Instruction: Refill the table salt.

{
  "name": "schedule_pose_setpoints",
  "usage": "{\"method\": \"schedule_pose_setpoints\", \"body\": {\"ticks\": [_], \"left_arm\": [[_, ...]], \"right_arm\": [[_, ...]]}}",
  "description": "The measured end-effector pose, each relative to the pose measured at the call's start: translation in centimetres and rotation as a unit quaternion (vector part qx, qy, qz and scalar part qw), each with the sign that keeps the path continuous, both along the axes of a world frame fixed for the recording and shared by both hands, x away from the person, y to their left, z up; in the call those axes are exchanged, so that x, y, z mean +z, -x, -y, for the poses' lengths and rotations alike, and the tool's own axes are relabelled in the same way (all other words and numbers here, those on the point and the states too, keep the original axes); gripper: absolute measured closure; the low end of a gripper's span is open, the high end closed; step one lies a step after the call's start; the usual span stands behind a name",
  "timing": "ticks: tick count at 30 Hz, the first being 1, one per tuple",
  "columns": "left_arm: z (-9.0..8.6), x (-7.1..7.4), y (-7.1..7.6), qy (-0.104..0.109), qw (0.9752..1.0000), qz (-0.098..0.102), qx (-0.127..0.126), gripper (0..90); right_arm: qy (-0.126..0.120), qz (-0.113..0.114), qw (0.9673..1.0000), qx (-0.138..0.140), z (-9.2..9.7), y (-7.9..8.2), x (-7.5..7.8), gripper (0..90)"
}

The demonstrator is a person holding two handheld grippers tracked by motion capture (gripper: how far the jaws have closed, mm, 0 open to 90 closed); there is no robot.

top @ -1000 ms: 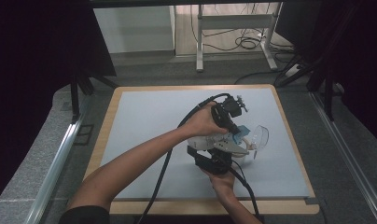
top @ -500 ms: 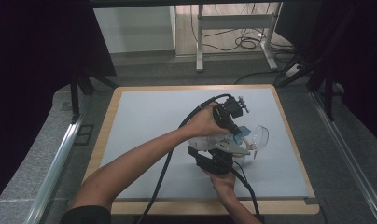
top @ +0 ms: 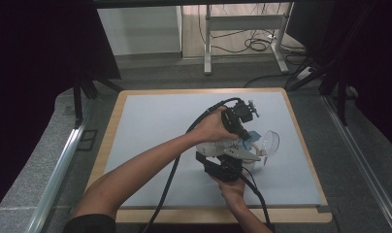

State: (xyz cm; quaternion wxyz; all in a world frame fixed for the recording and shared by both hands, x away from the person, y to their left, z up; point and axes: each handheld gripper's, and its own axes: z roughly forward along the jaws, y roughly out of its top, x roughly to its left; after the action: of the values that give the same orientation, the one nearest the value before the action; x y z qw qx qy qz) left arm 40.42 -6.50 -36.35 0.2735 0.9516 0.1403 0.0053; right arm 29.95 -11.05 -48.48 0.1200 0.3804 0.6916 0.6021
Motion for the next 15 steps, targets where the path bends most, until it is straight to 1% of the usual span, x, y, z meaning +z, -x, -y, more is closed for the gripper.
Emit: {"method": "schedule_pose_setpoints", "body": {"ticks": [3,7,15], "left_arm": [[0.1,0.07,0.0,-0.001,1.0,0.001,-0.001,90.0],[0.18,0.19,0.05,-0.001,1.0,-0.001,0.003,90.0],[0.18,0.1,-0.01,-0.003,1.0,0.001,0.001,90.0]], "right_arm": [[-0.003,0.0,1.0,-0.001,0.03,-0.02,0.05,54.3],[-0.007,0.001,1.0,-0.004,0.05,-0.09,0.16,54.4],[-0.006,0.002,1.0,-0.004,0.0,-0.13,0.08,54.5]]}}
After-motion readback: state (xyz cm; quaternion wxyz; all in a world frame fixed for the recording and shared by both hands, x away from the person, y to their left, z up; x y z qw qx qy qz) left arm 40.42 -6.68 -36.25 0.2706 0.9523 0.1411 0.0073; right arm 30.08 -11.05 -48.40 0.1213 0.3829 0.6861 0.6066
